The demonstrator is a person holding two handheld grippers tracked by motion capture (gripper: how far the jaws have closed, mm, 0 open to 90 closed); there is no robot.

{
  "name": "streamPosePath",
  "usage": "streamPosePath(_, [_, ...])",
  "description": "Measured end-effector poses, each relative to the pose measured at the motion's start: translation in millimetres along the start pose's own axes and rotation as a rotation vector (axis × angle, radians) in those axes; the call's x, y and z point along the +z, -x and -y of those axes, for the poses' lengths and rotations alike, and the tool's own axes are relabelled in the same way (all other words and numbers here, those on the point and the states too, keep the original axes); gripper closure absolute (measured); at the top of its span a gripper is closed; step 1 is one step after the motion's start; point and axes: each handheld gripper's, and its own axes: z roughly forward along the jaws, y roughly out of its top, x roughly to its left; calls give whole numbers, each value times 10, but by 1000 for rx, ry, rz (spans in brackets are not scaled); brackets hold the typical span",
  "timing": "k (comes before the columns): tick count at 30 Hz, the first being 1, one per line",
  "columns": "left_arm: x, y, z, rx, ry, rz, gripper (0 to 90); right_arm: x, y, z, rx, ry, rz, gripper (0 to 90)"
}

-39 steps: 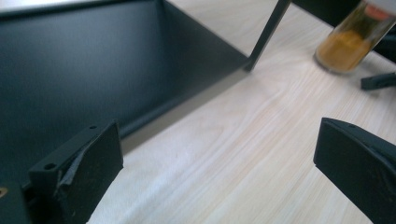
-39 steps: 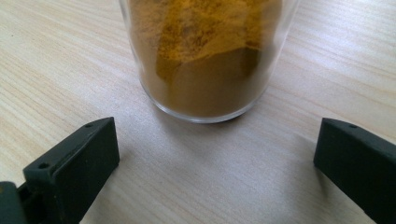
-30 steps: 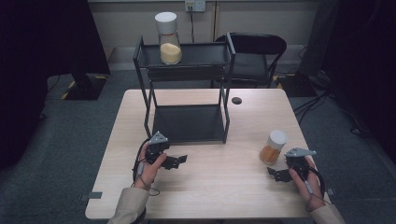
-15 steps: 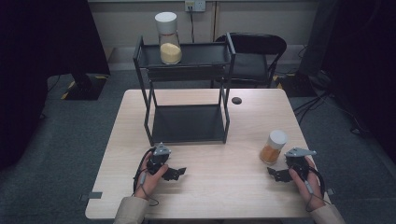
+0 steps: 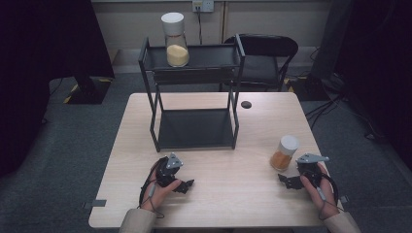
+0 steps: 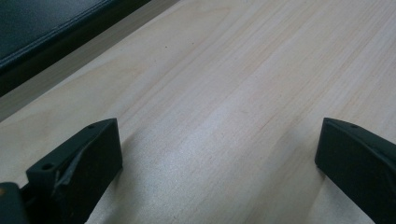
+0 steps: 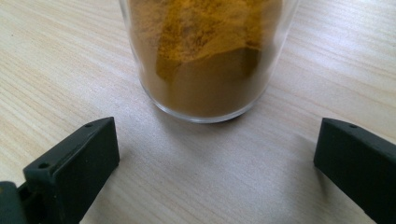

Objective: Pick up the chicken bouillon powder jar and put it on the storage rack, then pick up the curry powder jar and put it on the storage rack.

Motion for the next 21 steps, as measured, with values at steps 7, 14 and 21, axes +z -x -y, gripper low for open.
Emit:
streamPosePath(7, [1,1,1,-2,1,0,0,0,4,1,1,1,-1,0])
streamPosePath(14, [0,-1,0,0,0,0,0,1,14,0,-2,1,-5,0])
streamPosePath(21, [0,-1,0,0,0,0,0,-8,50,1,-4,1,-17,1])
